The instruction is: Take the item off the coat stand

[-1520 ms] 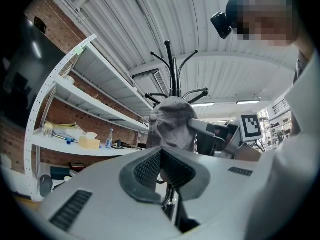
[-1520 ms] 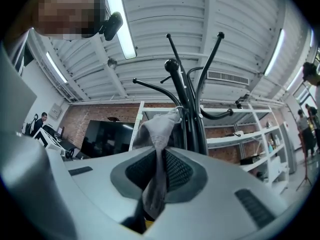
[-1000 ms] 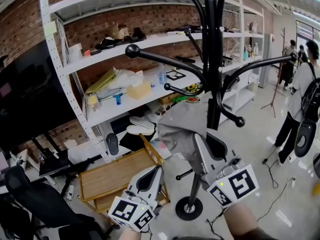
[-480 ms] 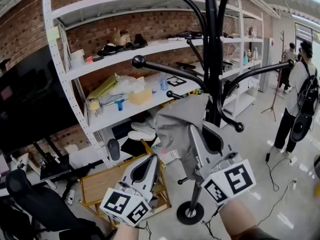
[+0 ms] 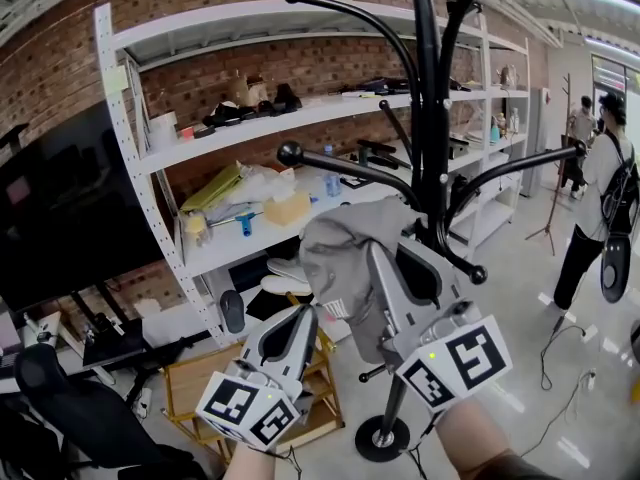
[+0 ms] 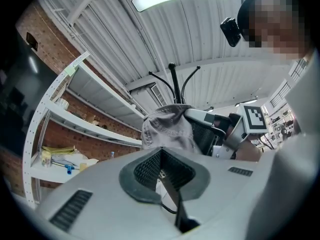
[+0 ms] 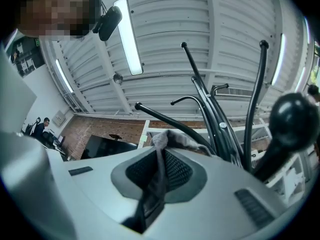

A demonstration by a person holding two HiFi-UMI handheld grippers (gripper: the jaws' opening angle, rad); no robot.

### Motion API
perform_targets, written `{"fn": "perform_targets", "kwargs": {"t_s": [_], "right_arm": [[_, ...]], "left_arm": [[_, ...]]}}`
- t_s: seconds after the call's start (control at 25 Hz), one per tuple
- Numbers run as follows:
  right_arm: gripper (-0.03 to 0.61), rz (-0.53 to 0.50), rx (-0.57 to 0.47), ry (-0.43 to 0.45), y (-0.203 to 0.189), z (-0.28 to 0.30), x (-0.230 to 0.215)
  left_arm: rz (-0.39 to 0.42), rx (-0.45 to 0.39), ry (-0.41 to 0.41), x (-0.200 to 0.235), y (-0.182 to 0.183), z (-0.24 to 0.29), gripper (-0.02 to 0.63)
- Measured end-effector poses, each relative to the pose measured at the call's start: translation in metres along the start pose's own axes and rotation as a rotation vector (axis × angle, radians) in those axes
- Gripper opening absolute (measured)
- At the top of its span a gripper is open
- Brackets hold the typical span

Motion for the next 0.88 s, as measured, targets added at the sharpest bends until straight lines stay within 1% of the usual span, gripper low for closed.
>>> {"fn": "perform_targets", "kwargs": {"t_s": [0.28,0.6,0.68,0.88], "right_arm": [[0.040,0.038,-0.054,0.008,0.019,0.000,-0.004],[0.037,0.067,-0.079,0.037,0.031,-0.003,-0.003],[0.037,0.052,-0.092,0.057,0.036,-0.004,0.000],[0.034,-0.047,-0.144,0.110,0.063,-0.001,0.025]], "left_arm": [[0.028,-0.015,0.008,-0.003,0.010,0.003,0.008],[0.056,-0.030,0.005,-0.010,0.024,0.008,0.006],[0.058,-0.030,0.007,-0.011,0.025,0.008,0.006],[0.060,-0.045,0.013,-0.014,0.031,0.006,0.008]]}}
Point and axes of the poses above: the fingertips, and each gripper's own axes: z forward along the fingers, x to its left, y out of its top, the point moved 4 cm from there along -z, backward along the fingers, and after that the axes turned 5 degrees about -y, right-handed, at the moved point
